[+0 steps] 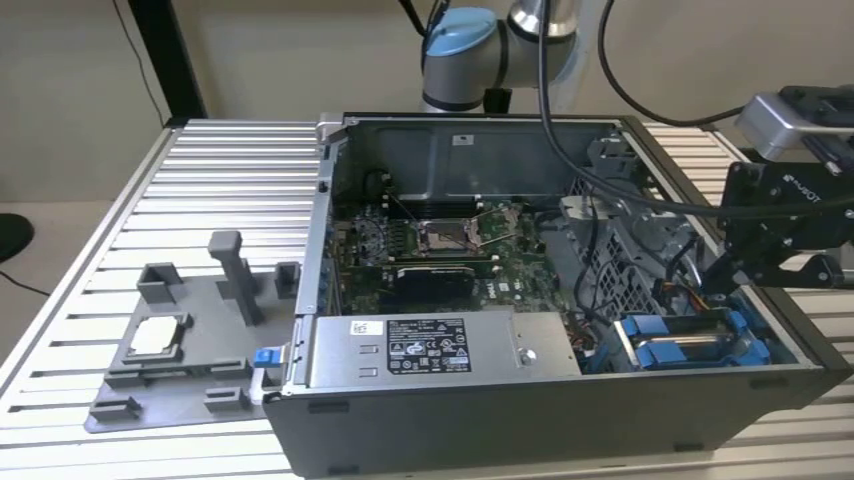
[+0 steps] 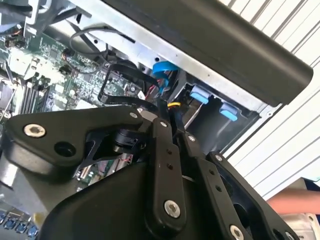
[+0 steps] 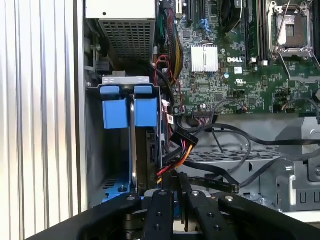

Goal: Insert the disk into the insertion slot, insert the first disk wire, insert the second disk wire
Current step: 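Insert the first disk wire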

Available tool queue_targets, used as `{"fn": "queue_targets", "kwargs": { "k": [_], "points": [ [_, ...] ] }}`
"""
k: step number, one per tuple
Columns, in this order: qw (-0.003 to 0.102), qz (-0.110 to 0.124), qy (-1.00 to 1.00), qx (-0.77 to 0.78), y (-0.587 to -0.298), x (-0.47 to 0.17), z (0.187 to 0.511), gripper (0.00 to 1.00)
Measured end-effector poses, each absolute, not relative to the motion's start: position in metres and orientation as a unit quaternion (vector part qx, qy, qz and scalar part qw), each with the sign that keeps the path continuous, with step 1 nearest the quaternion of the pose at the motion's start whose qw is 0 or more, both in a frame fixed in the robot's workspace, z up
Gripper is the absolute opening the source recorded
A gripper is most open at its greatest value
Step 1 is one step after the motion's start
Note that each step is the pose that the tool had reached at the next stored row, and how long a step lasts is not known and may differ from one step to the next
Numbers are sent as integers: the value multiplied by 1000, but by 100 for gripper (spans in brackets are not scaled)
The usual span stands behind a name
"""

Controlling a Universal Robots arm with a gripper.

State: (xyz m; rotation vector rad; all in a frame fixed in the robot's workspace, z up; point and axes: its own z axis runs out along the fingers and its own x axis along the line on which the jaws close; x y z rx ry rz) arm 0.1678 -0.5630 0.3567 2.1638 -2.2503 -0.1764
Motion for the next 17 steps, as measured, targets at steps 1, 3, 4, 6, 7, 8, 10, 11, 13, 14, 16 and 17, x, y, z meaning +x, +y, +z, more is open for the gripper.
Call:
{"fn": "queue_targets", "kwargs": {
  "k": [1,3,4,6,7,8,10,11,13,14,16,17],
  "points": [
    [8,-54,-720,692,-563,165,357,0],
    [13,-47,-720,692,-563,160,357,0],
    [18,-42,-721,692,-564,157,357,0],
    [27,-31,-721,692,-564,152,357,0],
    [28,-27,-721,692,-564,149,357,0],
    [26,-23,-721,692,-564,147,357,0],
    [16,-14,-722,692,-563,143,357,0],
    [11,-9,-722,692,-563,140,357,0],
    [1,0,-722,692,-563,135,357,0],
    [-4,5,-722,692,-563,132,357,0],
    [-13,13,-722,692,-563,128,356,0],
    [-14,14,-722,692,-563,127,355,0]
  ]
}}
